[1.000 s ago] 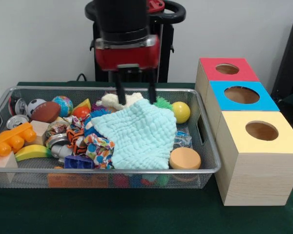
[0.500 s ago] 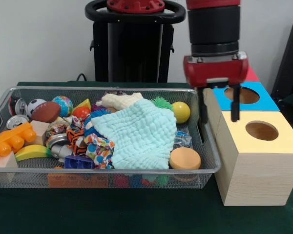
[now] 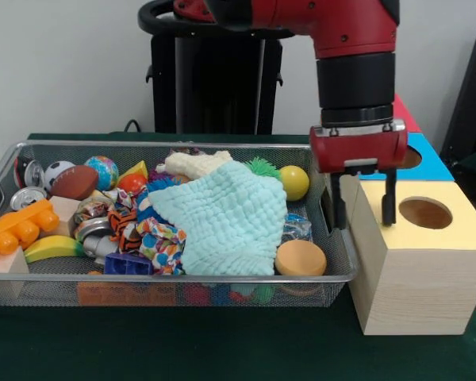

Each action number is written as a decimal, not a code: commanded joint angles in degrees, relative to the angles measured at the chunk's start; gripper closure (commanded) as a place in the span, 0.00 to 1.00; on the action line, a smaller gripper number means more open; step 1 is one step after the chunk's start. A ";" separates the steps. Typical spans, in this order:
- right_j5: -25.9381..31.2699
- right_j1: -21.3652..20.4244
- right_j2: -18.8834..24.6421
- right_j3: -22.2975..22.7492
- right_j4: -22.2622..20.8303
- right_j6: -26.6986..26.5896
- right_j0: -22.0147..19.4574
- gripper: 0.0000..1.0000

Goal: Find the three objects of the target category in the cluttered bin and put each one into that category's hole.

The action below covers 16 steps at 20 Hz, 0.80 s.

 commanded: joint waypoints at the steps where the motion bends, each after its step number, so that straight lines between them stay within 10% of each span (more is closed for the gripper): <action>1: 0.23 0.46 -2.92 7.95 1.95 8.90 -4.42 0.00; 16: 1.50 -1.66 -0.46 10.74 2.38 5.94 -7.67 0.00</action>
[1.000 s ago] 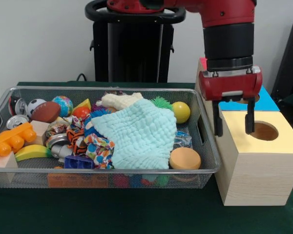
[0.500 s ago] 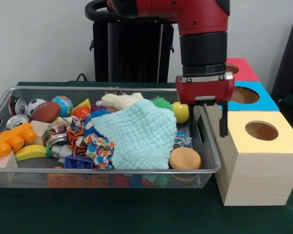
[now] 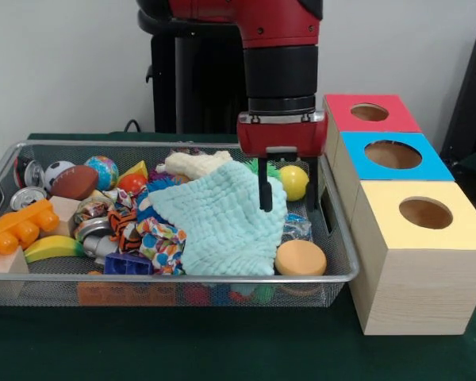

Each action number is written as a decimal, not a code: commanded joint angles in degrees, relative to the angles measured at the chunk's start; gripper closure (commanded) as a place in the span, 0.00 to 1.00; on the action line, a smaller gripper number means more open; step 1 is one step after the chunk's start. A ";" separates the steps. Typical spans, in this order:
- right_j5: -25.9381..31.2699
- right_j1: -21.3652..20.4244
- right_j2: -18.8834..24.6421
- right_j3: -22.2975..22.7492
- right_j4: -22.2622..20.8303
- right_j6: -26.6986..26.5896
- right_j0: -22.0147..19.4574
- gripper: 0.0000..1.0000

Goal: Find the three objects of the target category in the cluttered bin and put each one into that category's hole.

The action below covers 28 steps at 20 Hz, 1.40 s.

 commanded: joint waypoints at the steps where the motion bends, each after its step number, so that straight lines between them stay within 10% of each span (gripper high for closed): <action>1: 1.69 1.08 -0.43 4.18 0.83 6.16 0.13 0.00; 20: -14.97 14.19 -15.13 3.12 -2.21 9.24 16.50 0.00; 28: -14.63 14.73 -14.64 2.64 -0.31 6.92 15.77 0.00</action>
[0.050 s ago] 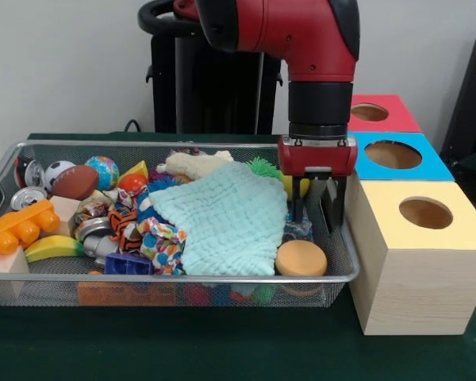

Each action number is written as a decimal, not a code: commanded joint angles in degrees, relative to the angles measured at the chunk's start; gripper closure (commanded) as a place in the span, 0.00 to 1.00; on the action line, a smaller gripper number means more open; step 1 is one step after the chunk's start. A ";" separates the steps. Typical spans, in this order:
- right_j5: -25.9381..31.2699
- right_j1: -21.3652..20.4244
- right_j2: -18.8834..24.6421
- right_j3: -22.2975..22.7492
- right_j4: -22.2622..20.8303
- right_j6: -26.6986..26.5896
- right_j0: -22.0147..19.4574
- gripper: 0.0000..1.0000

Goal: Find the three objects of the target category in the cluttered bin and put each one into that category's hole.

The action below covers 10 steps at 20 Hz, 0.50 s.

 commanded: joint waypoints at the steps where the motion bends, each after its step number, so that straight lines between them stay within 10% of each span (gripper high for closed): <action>1: 0.60 6.39 -0.15 2.04 -0.35 6.78 -0.99 0.00; 10: 6.35 0.85 2.57 4.88 -1.84 3.57 -4.91 0.00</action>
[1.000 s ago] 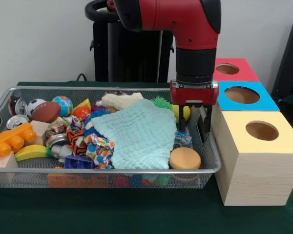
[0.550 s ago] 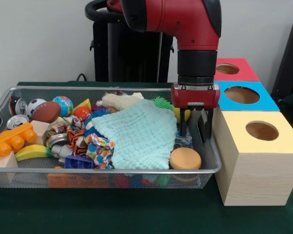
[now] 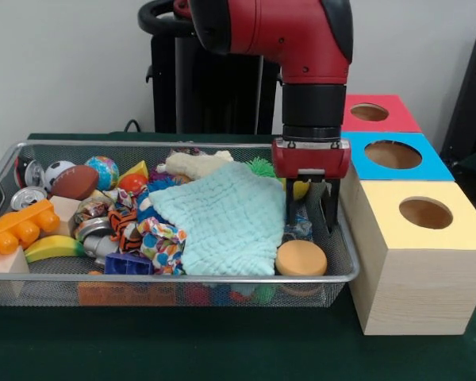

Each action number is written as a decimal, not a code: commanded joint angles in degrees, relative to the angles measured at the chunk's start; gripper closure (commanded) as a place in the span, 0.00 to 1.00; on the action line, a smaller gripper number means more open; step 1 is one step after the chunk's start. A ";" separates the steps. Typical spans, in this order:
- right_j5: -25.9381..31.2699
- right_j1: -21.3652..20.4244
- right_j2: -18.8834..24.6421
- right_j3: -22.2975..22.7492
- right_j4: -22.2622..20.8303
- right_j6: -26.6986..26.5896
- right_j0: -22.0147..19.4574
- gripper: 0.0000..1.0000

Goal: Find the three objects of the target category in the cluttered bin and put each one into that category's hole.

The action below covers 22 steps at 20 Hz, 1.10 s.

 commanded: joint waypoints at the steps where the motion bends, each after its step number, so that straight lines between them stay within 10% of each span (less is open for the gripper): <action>1: 9.76 -2.10 2.91 5.83 -1.81 2.31 -4.56 0.00; 6: 21.06 -9.16 1.53 6.47 -1.48 -2.61 -4.57 0.00; 22: 20.23 -2.14 2.17 -0.64 -1.82 1.34 -1.23 0.00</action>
